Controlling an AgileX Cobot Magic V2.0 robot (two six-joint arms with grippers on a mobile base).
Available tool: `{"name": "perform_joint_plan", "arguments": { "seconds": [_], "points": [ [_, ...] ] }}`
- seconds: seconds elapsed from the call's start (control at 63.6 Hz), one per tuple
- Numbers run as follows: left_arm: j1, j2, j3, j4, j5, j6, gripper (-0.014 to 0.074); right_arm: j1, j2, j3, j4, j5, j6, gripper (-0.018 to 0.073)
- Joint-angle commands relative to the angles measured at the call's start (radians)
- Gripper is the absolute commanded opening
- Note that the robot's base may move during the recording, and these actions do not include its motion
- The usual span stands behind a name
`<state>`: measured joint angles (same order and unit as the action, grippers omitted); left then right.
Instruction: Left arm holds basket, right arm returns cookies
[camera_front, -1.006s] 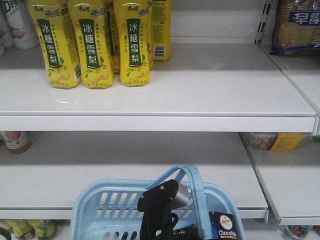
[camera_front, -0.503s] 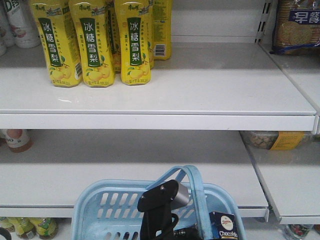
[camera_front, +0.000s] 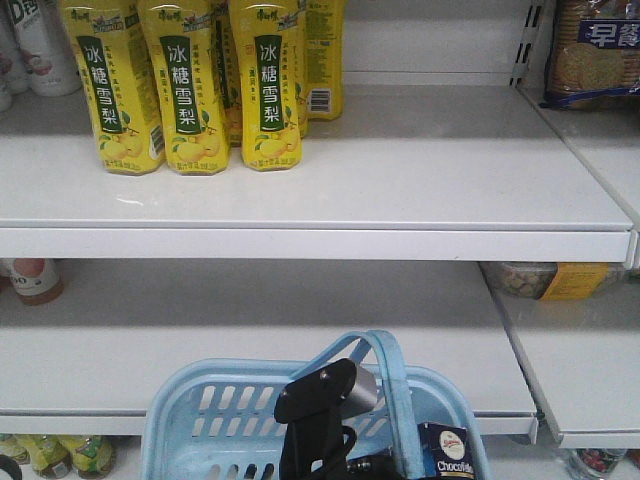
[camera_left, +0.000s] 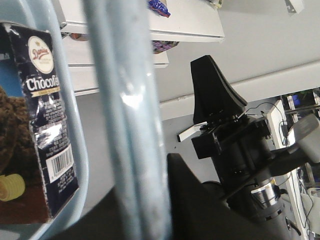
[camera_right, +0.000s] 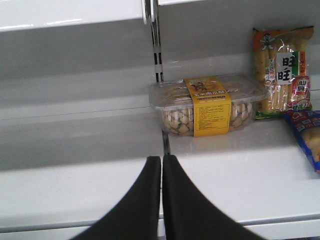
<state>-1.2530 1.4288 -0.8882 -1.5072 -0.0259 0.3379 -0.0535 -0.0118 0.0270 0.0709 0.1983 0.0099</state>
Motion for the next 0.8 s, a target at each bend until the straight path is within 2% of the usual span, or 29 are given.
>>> {"name": "perform_joint_plan", "arguments": {
  "seconds": [0.0, 0.33, 0.519, 0.644, 0.786],
  "points": [
    [-0.001, -0.042, -0.031, 0.017, -0.015, 0.013, -0.0006, 0.000, -0.017, 0.004, -0.006, -0.075, -0.010, -0.0011],
    [-0.001, -0.042, -0.031, 0.017, -0.015, 0.013, -0.0006, 0.000, -0.017, 0.004, -0.007, -0.075, -0.010, -0.0011],
    [-0.001, -0.042, -0.031, 0.017, -0.015, 0.013, -0.0006, 0.000, -0.017, -0.018, 0.018, -0.168, 0.005, -0.0006],
    [-0.001, -0.042, -0.031, 0.017, -0.015, 0.013, -0.0006, 0.000, 0.028, -0.148, 0.007, -0.117, -0.010, -0.0006],
    [-0.001, -0.042, -0.031, 0.017, -0.015, 0.013, -0.0006, 0.000, 0.211, -0.375, 0.002, -0.003, -0.010, -0.0005]
  ]
}}
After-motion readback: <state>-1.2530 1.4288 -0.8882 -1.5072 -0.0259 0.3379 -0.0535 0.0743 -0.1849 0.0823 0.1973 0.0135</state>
